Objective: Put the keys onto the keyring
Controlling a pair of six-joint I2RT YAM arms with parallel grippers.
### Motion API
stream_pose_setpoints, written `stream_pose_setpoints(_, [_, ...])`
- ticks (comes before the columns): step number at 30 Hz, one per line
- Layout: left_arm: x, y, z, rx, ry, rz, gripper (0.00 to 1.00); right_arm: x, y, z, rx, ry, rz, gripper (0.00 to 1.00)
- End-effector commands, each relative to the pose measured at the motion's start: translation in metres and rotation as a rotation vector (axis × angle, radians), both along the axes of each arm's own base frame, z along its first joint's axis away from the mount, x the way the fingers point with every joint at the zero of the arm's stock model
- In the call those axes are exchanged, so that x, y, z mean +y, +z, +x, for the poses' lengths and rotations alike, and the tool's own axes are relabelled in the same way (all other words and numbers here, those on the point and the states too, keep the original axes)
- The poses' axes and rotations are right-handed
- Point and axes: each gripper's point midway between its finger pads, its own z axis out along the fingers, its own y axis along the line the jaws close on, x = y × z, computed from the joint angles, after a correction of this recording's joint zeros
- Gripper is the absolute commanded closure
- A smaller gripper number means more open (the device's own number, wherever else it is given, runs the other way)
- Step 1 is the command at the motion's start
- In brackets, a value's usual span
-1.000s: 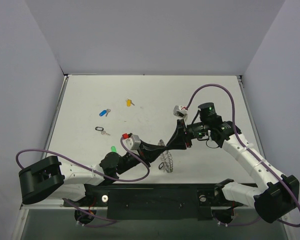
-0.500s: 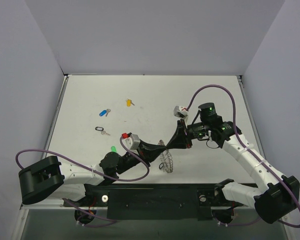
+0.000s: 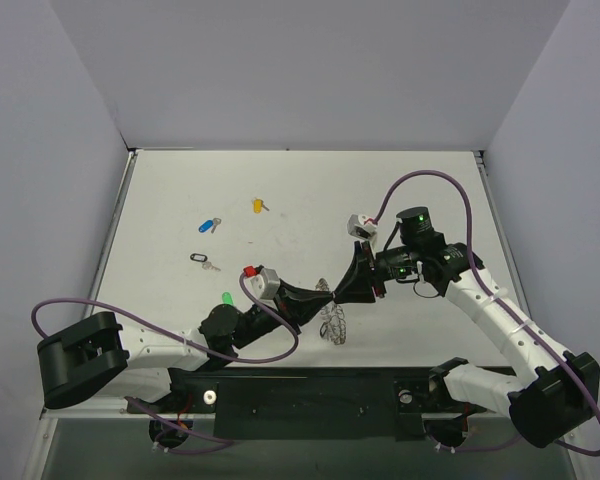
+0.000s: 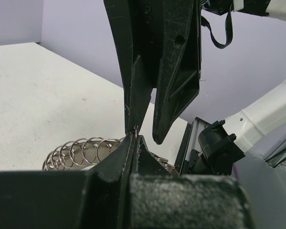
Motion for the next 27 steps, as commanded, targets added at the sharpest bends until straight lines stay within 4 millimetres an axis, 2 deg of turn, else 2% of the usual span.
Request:
stream_pose_setpoints(1, [0.034, 0.107, -0.015, -0.164, -0.007, -0.396, 1.00, -0.001, 0.014, -0.010, -0.019, 0.057, 0.057, 0.78])
stream_pose_setpoints(3, [0.034, 0.107, -0.015, -0.164, -0.007, -0.396, 1.00, -0.001, 0.015, -0.011, -0.023, 0.063, 0.064, 0.80])
stream_pose_setpoints(10, [0.032, 0.107, -0.015, -0.159, -0.012, -0.399, 1.00, 0.000, 0.016, -0.013, -0.021, 0.077, 0.074, 1.00])
stream_pose_setpoints(15, [0.028, 0.103, -0.015, -0.143, -0.025, -0.392, 1.00, -0.001, 0.017, -0.014, -0.021, 0.081, 0.071, 1.00])
stream_pose_setpoints(16, [0.027, 0.103, -0.015, -0.134, -0.031, -0.396, 1.00, -0.001, 0.016, -0.014, -0.023, 0.079, 0.068, 0.97])
stream_pose_setpoints(17, [0.027, 0.103, -0.015, -0.131, -0.032, -0.396, 1.00, -0.001, 0.016, -0.015, -0.023, 0.080, 0.067, 0.89])
stream_pose_setpoints(19, [0.026, 0.104, -0.016, -0.126, -0.039, -0.400, 1.00, -0.002, 0.016, -0.015, -0.029, 0.081, 0.065, 0.87])
stream_pose_setpoints(21, [0.025, 0.103, -0.016, -0.121, -0.042, -0.399, 1.00, -0.001, 0.016, -0.014, -0.029, 0.081, 0.065, 0.88])
stream_pose_setpoints(27, [0.022, 0.102, -0.015, -0.111, -0.048, -0.398, 1.00, -0.002, 0.017, -0.015, -0.036, 0.084, 0.070, 1.00])
